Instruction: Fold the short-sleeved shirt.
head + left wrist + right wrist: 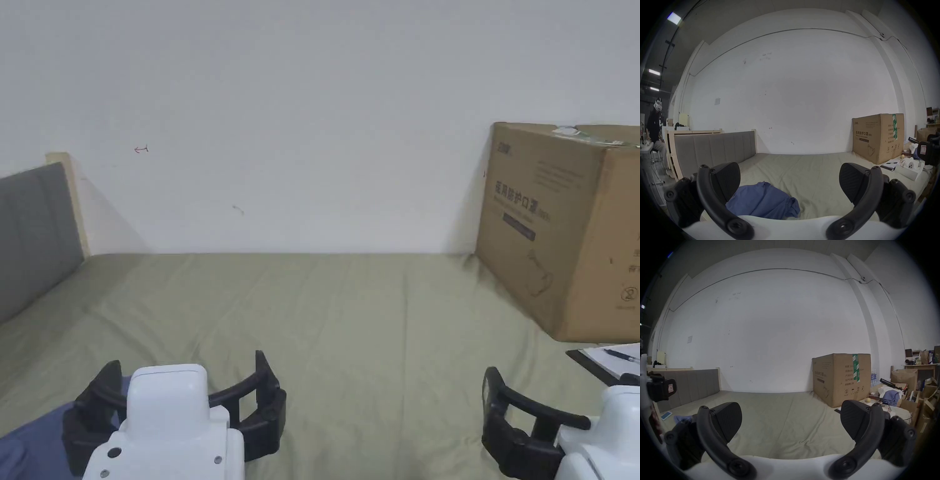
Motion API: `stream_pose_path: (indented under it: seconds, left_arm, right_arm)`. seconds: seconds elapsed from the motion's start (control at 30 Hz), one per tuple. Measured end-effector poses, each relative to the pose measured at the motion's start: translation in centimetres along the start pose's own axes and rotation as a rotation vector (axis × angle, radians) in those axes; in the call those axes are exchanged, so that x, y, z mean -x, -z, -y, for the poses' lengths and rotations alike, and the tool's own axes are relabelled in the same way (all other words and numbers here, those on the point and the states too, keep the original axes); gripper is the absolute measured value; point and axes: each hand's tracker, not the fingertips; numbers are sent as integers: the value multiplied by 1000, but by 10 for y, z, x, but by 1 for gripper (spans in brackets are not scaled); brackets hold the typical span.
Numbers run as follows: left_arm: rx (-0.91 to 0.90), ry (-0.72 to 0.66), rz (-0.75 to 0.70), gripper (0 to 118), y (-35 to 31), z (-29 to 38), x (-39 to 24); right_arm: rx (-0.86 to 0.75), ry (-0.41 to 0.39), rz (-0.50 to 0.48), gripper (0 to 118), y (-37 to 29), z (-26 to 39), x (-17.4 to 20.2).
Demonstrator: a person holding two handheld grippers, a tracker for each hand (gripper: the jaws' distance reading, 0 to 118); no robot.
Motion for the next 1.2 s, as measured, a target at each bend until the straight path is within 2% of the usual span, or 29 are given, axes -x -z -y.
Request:
stream_pose_path:
  seconds: [0.13, 0.3, 0.5, 0.83, 1.2]
  left_arm:
    - [0, 24, 25, 118, 1, 1, 0]
    - [84, 8, 107, 118, 3, 0, 0]
    - [53, 36, 87, 118, -1, -1, -4]
    - [27, 46, 76, 118, -3, -3, -5]
    - [34, 57, 86, 118, -4, -2, -8]
  right_arm:
    - [17, 17, -16, 118, -1, -3, 0]
    - [0, -33, 8, 118, -4, -6, 3]
    - [-6, -42, 15, 118, -7, -5, 3]
    - [30, 7, 24, 118, -3, -4, -3]
    - [26, -2, 25, 118, -4, -6, -3]
